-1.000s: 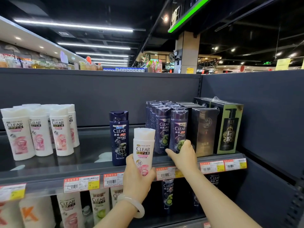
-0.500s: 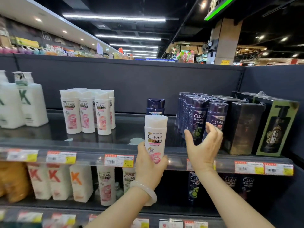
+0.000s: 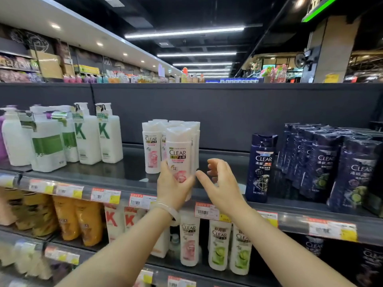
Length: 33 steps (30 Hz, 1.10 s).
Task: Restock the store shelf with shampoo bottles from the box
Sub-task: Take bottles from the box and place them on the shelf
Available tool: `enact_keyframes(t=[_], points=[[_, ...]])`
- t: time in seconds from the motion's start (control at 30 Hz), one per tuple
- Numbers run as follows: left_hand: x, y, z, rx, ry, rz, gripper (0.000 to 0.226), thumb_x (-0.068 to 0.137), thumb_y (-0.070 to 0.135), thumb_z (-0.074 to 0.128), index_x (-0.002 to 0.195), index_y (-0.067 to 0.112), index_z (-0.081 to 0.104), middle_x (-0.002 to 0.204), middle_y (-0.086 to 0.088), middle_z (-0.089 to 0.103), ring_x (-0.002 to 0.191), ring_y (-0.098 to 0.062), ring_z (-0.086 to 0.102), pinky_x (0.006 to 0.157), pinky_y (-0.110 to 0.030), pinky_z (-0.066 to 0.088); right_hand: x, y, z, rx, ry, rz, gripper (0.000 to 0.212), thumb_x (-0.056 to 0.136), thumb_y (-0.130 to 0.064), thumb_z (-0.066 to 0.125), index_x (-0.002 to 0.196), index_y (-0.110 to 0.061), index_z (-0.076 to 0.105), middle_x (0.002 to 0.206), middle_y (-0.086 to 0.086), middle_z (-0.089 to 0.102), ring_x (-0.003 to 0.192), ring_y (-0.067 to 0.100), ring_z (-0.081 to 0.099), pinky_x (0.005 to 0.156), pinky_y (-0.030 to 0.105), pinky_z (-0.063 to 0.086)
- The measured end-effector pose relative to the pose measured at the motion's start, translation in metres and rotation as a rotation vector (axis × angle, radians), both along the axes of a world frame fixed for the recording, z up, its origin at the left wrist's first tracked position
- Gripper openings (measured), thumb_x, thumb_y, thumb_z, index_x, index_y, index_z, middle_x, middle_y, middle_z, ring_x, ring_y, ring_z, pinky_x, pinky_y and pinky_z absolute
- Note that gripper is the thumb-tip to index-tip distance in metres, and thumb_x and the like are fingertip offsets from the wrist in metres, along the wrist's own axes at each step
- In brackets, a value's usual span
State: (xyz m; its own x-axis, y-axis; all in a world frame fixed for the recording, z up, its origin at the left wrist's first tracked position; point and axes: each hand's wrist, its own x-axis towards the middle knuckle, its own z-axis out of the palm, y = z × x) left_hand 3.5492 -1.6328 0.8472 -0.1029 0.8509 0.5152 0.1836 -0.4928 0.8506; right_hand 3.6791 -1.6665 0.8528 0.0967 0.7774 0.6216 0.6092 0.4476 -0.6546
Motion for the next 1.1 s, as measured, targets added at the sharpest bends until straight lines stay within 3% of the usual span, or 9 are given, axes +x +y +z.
enact_keyframes(t=[0.13,0.3,0.4,0.5,0.73,1.1], points=[[-0.022,0.035,0.006,0.014,0.035,-0.047,0.048,0.073,0.014,0.075,0.103,0.027,0.039,0.095,0.018,0.059,0.088,0.005,0.06,0.075,-0.019,0.048,-0.013,0.028,0.003,-0.153,0.003,-0.034,0.043,0.093,-0.041,0.048,0.129,-0.018,0.044,0.117,-0.009,0.044,0.1,0.005,0.049,0.087,0.024,0.04],[-0.021,0.069,0.0,-0.021,-0.007,-0.104,0.049,0.073,0.011,0.075,0.107,0.017,0.039,0.1,0.01,0.057,0.094,-0.005,0.059,0.08,-0.024,0.047,-0.017,0.05,-0.008,-0.209,0.026,-0.138,0.035,0.095,-0.038,0.043,0.124,-0.019,0.047,0.111,-0.009,0.043,0.094,0.004,0.045,0.08,0.021,0.034],[-0.01,0.079,-0.001,-0.042,-0.008,-0.12,0.049,0.074,0.014,0.074,0.106,0.019,0.037,0.097,0.017,0.053,0.091,0.001,0.055,0.076,-0.019,0.044,-0.017,0.059,-0.013,-0.208,0.037,-0.186,0.033,0.097,-0.033,0.04,0.125,-0.017,0.047,0.12,-0.003,0.047,0.099,0.005,0.043,0.084,0.021,0.034],[0.001,0.084,-0.008,-0.058,0.019,-0.151,0.048,0.073,0.016,0.073,0.104,0.022,0.038,0.098,0.012,0.056,0.093,-0.006,0.058,0.074,-0.018,0.045,-0.014,0.063,-0.017,-0.227,0.027,-0.231,0.035,0.098,-0.032,0.038,0.129,-0.016,0.044,0.128,0.0,0.047,0.104,0.006,0.042,0.089,0.023,0.035],[0.005,0.086,-0.015,-0.071,0.067,-0.195,0.051,0.073,0.016,0.073,0.108,0.023,0.036,0.111,-0.003,0.057,0.101,-0.017,0.058,0.089,-0.035,0.05,-0.01,0.069,-0.025,-0.271,0.033,-0.288,0.039,0.097,-0.034,0.041,0.131,-0.015,0.042,0.133,0.004,0.045,0.116,0.015,0.047,0.095,0.028,0.039],[0.006,0.088,-0.013,-0.101,0.093,-0.239,0.061,0.073,0.016,0.074,0.116,0.022,0.03,0.121,-0.005,0.05,0.108,-0.018,0.052,0.085,-0.027,0.043,-0.012,0.075,-0.029,-0.29,-0.042,-0.286,0.037,0.098,-0.028,0.039,0.134,-0.019,0.04,0.138,0.003,0.043,0.121,0.016,0.046,0.09,0.024,0.037]])
